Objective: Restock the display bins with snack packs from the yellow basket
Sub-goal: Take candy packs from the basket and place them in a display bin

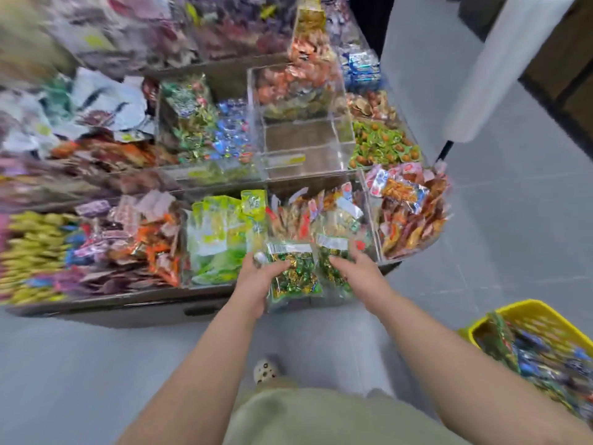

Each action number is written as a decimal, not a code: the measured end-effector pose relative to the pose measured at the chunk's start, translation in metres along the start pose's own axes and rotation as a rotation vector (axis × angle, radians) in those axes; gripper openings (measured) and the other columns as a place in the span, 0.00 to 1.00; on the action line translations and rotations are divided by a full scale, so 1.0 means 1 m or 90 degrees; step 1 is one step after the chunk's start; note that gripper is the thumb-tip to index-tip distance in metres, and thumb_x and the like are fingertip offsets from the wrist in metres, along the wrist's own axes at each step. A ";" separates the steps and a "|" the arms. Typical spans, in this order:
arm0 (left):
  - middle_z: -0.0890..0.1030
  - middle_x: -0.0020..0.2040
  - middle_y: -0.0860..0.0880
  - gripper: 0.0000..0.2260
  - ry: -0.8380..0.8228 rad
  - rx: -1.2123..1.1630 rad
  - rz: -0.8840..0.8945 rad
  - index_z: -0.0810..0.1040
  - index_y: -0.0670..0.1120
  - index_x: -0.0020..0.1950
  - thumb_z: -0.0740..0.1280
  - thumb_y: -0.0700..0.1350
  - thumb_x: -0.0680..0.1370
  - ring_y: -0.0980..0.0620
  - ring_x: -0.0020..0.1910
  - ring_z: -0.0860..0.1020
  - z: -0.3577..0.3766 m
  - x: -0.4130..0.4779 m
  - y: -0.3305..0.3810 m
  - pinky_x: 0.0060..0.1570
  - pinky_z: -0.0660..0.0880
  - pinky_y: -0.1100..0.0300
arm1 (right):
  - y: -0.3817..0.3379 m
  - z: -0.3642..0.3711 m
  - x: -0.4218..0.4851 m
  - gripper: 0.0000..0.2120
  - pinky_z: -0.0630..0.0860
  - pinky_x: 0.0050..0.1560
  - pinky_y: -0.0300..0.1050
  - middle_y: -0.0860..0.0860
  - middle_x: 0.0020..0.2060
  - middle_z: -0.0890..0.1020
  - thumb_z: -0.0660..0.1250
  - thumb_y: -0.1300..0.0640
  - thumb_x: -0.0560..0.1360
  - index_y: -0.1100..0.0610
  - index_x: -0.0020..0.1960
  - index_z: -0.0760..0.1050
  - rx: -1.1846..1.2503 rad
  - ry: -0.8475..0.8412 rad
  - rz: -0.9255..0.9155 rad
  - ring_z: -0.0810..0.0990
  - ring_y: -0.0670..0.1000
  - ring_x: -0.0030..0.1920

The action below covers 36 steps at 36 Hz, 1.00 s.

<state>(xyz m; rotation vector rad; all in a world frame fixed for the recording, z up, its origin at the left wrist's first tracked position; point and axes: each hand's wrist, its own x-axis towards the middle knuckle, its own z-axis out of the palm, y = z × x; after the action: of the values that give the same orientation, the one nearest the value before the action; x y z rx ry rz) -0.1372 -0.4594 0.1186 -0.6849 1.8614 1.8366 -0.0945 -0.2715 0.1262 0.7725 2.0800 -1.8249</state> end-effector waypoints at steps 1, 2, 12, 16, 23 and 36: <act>0.57 0.78 0.44 0.50 0.005 -0.002 0.011 0.49 0.49 0.79 0.78 0.45 0.68 0.43 0.74 0.62 -0.016 0.006 0.008 0.67 0.62 0.47 | -0.008 0.017 0.002 0.30 0.64 0.64 0.44 0.50 0.71 0.66 0.67 0.48 0.75 0.53 0.74 0.61 0.023 -0.023 -0.003 0.67 0.49 0.67; 0.58 0.78 0.44 0.49 0.010 -0.002 0.021 0.49 0.48 0.79 0.78 0.44 0.68 0.43 0.74 0.63 -0.032 0.011 0.015 0.67 0.62 0.47 | -0.015 0.034 0.003 0.28 0.63 0.65 0.47 0.49 0.72 0.65 0.65 0.45 0.75 0.48 0.73 0.63 0.047 -0.052 -0.009 0.66 0.49 0.68; 0.54 0.79 0.45 0.49 -0.025 -0.009 0.065 0.50 0.49 0.79 0.78 0.42 0.68 0.44 0.76 0.58 -0.154 0.052 0.075 0.71 0.58 0.46 | -0.073 0.166 0.037 0.24 0.67 0.57 0.42 0.47 0.72 0.63 0.57 0.40 0.78 0.42 0.73 0.61 -0.094 -0.073 -0.091 0.64 0.51 0.70; 0.58 0.78 0.45 0.47 -0.034 -0.019 0.056 0.52 0.49 0.79 0.77 0.44 0.68 0.44 0.75 0.59 -0.176 0.067 0.092 0.70 0.58 0.45 | -0.093 0.180 0.054 0.40 0.61 0.68 0.55 0.49 0.75 0.60 0.57 0.28 0.69 0.43 0.76 0.52 -0.188 -0.087 -0.012 0.61 0.55 0.73; 0.56 0.79 0.45 0.49 0.000 -0.045 0.063 0.52 0.54 0.79 0.79 0.45 0.67 0.42 0.76 0.58 -0.179 0.097 0.129 0.71 0.56 0.41 | -0.118 0.188 0.115 0.42 0.74 0.45 0.40 0.52 0.65 0.73 0.73 0.36 0.63 0.52 0.71 0.64 -0.039 -0.095 0.017 0.76 0.49 0.53; 0.62 0.76 0.45 0.48 0.230 -0.019 0.083 0.56 0.52 0.78 0.80 0.49 0.65 0.40 0.72 0.64 -0.201 0.167 0.210 0.64 0.68 0.38 | -0.205 0.177 0.235 0.30 0.79 0.41 0.47 0.57 0.57 0.74 0.74 0.61 0.70 0.59 0.69 0.66 0.102 -0.089 -0.038 0.79 0.53 0.46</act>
<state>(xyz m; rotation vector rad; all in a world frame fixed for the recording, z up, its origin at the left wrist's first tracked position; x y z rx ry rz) -0.3911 -0.6681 0.1849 -0.9811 2.1528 1.9244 -0.4265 -0.4076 0.1422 0.6060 1.9063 -2.0355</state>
